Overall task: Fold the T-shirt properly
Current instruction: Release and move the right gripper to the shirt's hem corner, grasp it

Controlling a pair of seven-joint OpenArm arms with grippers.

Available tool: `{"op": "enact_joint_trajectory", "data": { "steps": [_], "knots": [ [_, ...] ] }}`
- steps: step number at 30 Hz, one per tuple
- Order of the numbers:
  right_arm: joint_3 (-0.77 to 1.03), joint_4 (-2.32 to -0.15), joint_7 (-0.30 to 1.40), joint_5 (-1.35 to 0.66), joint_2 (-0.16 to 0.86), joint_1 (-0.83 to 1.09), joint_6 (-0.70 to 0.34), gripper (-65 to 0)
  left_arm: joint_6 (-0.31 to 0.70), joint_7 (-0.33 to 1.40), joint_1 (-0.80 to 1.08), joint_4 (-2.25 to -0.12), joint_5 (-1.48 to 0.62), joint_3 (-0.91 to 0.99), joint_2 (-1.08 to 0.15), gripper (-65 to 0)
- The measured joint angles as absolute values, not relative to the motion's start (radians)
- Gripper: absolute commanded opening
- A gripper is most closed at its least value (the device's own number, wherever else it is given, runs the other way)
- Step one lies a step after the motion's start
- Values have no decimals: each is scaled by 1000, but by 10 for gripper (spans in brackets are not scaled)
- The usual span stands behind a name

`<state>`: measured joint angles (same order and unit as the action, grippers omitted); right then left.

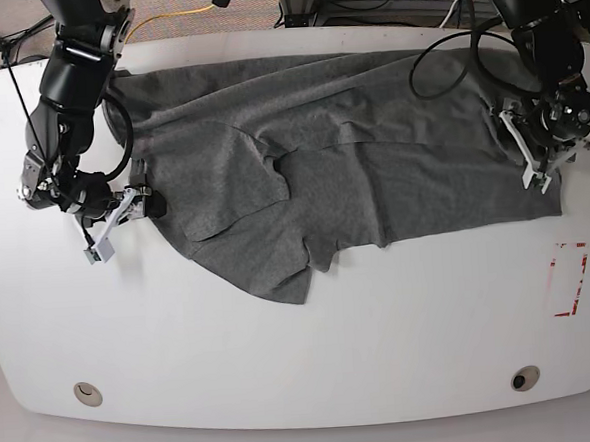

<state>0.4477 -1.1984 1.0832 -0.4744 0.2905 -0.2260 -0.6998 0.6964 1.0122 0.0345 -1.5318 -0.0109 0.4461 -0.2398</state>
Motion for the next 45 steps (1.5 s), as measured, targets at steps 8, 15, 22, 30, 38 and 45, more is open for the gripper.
{"op": "enact_joint_trajectory", "data": {
  "steps": [8, 15, 22, 30, 38, 45],
  "knots": [
    [447, -1195, 1080, -455, 288, -247, -699, -155, 698, 1026, 19, -1525, -15, 356, -303, -260],
    [447, -1131, 1080, -448, 280, -317, -696, -155, 698, 1032, 29, -1521, -7, 359, -372, -260],
    [443, -970, 962, -456, 261, -389, -693, -155, 701, 1031, 92, -1524, -20, 406, -389, -260],
    [332, -863, 884, -418, 262, -460, -696, -155, 701, 1031, 108, -1526, -20, 479, -406, -260],
    [294, -863, 864, -426, 202, -461, -702, -246, 700, 1037, 110, -1562, -19, 570, -408, -260],
    [294, -860, 872, -414, 211, -458, -699, -417, 702, 1090, 74, -1657, -22, 704, -402, -257]
  ]
}}
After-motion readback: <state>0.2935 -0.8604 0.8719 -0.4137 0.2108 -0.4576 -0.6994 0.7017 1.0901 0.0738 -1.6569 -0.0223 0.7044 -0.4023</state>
